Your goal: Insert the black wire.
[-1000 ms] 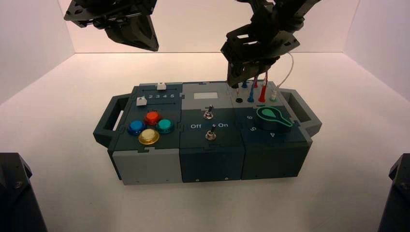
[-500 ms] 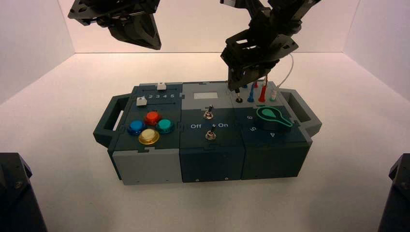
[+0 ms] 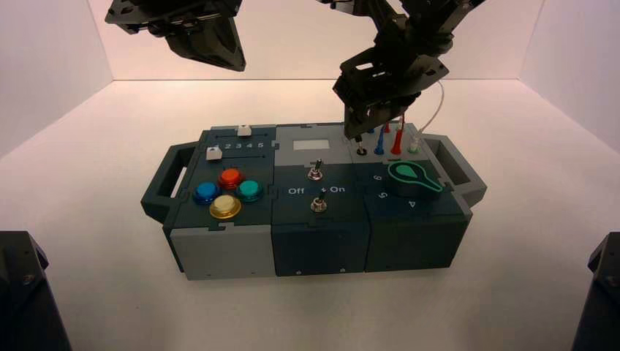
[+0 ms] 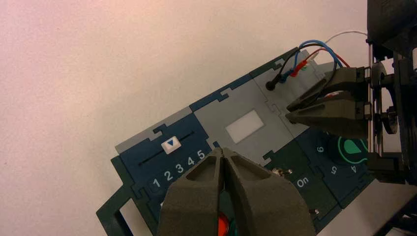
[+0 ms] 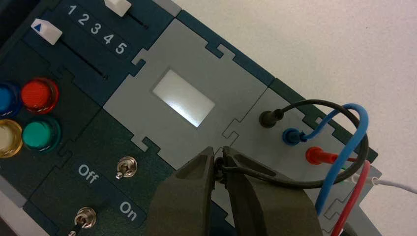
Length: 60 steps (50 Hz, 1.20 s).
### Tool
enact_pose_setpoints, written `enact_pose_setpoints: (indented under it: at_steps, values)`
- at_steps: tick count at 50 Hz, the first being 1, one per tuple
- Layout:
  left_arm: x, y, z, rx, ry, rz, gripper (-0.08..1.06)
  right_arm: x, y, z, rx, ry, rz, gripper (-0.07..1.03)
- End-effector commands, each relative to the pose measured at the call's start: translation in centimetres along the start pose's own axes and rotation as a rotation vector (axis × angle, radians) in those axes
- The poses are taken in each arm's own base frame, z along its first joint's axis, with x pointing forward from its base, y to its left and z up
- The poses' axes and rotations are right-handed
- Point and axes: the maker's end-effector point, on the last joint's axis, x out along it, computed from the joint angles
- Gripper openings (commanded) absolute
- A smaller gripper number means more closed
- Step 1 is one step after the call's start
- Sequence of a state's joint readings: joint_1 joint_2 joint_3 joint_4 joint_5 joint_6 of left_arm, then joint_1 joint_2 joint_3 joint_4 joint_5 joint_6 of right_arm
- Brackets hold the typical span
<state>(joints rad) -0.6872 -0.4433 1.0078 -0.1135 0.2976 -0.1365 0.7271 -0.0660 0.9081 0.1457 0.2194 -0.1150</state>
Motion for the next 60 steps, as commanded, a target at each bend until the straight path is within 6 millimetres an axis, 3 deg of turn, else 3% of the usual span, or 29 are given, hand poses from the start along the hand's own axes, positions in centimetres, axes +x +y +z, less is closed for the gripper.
enact_pose_setpoints:
  at_steps: [1,40,60]
  values:
    - [-0.3,-0.5,1.6,0.011,-0.038,-0.010,-0.03,-0.4,0.2,1.5,-0.015,-0.044,0.001,-0.02]
    - [0.2,-0.7,2.4,0.022,-0.038,-0.010,-0.03,-0.8,0.2,1.1,-0.025,-0.027,0.002,-0.02]
    - [0.5,-0.7,2.7,0.026,-0.034,-0.008,-0.03,-1.5,0.0,2.2,-0.035,-0.082,-0.006,-0.02]
